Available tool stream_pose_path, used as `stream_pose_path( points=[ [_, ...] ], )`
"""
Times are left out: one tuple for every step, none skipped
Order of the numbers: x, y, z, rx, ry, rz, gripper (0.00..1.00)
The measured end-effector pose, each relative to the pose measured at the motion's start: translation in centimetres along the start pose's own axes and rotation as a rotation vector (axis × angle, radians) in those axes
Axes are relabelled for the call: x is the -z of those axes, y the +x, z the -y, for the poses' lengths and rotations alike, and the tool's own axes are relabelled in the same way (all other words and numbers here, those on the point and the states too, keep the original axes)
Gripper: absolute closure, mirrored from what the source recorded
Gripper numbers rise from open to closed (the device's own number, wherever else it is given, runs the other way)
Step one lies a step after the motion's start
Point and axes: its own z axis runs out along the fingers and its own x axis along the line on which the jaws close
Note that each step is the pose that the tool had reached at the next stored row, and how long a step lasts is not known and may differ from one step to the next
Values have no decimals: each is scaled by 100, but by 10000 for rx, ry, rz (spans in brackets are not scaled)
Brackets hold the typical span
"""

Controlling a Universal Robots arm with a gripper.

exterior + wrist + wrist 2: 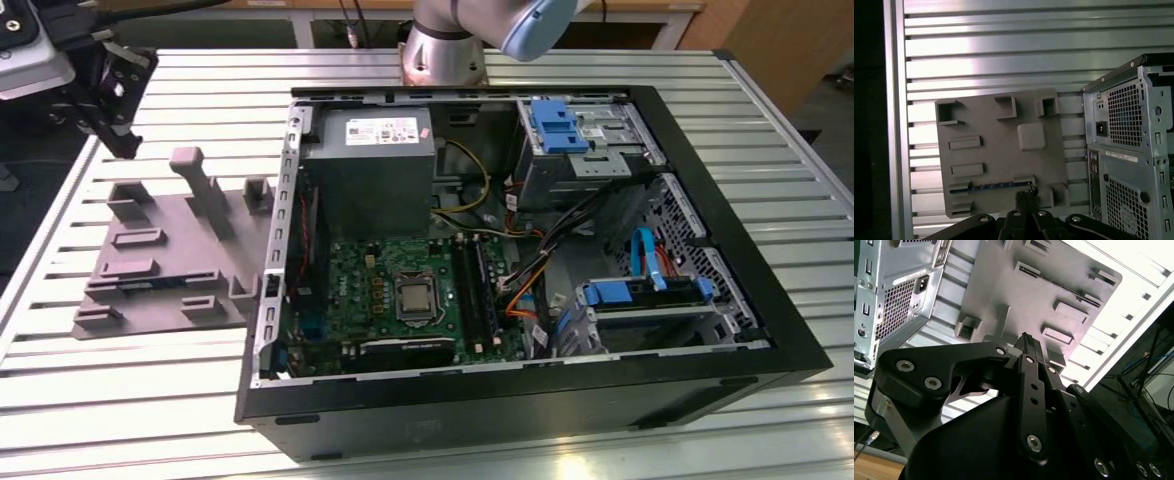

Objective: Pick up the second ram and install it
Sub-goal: 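Reach for the second ram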

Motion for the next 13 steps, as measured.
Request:
stream_pose_path(
  points=[
    [-1, 16, 3, 0, 0, 2, 89],
    [-2, 34, 5, 0, -1, 4, 89],
    [-2, 50, 7, 0, -1, 5, 89],
    [-2, 65, 9, 1, 0, 5, 89],
    [-4, 81, 11, 0, -1, 8, 89],
    [-5, 95, 13, 1, -1, 9, 89],
    [-5, 110, 14, 1, 0, 9, 89],
    [-6, 123, 16, 1, 0, 10, 89],
    [-7, 136, 17, 0, 0, 11, 89],
    [-9, 149, 19, 1, -1, 11, 89],
    [-10, 163, 21, 1, -1, 12, 89],
    [-12, 176, 24, 1, -1, 12, 89],
    [-14, 190, 26, 1, -1, 13, 89]
  ],
)
